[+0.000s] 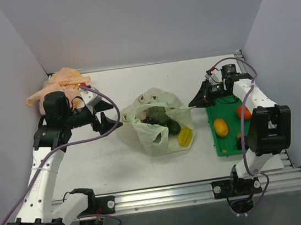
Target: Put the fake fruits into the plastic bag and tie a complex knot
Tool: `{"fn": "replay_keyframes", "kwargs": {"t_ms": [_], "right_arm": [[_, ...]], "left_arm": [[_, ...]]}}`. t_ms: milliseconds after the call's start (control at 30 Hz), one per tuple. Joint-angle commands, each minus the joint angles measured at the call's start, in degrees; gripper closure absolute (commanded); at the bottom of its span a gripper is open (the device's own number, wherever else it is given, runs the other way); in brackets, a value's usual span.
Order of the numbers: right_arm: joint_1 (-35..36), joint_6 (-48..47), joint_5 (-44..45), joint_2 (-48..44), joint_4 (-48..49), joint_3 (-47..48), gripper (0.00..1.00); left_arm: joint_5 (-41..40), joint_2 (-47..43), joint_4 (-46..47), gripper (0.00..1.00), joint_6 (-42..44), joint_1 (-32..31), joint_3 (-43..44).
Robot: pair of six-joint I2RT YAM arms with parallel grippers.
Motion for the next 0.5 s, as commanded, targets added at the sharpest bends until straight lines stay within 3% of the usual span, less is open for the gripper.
{"fn": "replay_keyframes", "kwargs": {"t_ms": [0, 133, 267, 300, 467], "right_arm": [[-0.3, -0.7, -1.9, -3.8, -0.7, -0.9, 1.00], [-0.2, -1.1, -1.8, -4.7, -0.9, -1.6, 1.00], [-0.2, -1.2, -1.1, -5.4, -0.8, -2.1, 1.00], [-0.1, -1.3, -0.9, -5.8, -0.9, -2.1, 1.00], [0.2, -1.4, 0.1, -6.3, -1.0, -2.1, 1.00]], "left_arm": [[-1.9, 0.9, -3.3, 0.03, 4.7, -6.8, 5.9], [-11.4, 3.2, -11.5, 0.03, 10.8, -23.9, 11.1], [-23.0, 6.8, -12.5, 0.10, 8.3, -34.3, 14.6], [-29.9, 7.4, -12.5, 0.10, 7.8, -37.0, 15.2], [-46.7, 15.2, -13.0, 0.05, 5.4, -48.4, 20.6]]}}
